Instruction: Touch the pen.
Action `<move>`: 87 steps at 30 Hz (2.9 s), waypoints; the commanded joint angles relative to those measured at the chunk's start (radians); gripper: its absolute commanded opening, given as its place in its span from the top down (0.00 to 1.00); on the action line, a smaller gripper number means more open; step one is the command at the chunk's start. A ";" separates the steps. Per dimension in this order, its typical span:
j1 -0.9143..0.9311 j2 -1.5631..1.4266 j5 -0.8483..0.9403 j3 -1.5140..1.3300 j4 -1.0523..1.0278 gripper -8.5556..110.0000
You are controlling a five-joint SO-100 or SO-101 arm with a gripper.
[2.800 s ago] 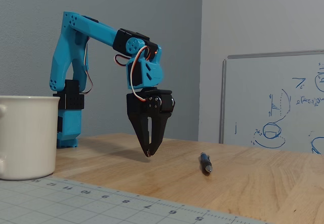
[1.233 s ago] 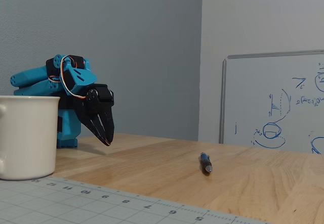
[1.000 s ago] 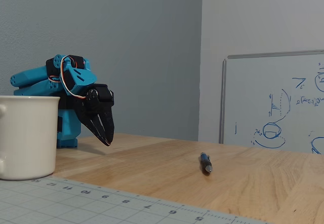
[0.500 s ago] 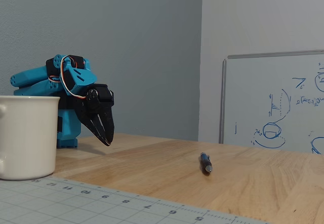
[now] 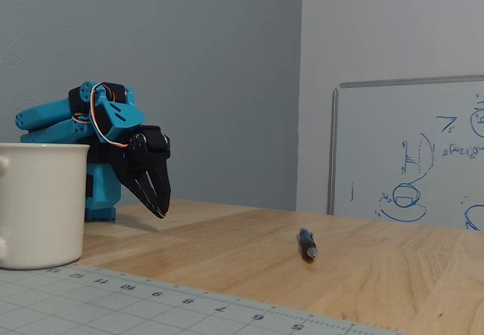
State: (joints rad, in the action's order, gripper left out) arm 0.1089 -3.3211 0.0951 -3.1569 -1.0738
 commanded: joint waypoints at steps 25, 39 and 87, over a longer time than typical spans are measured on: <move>-0.009 -0.020 -0.006 0.014 0.000 0.92; -0.009 -0.018 -0.006 0.014 0.002 0.92; -0.048 1.154 -0.008 1.109 0.015 0.92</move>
State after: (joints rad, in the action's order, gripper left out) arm 0.0997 -2.2411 0.0936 -2.1982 -1.0738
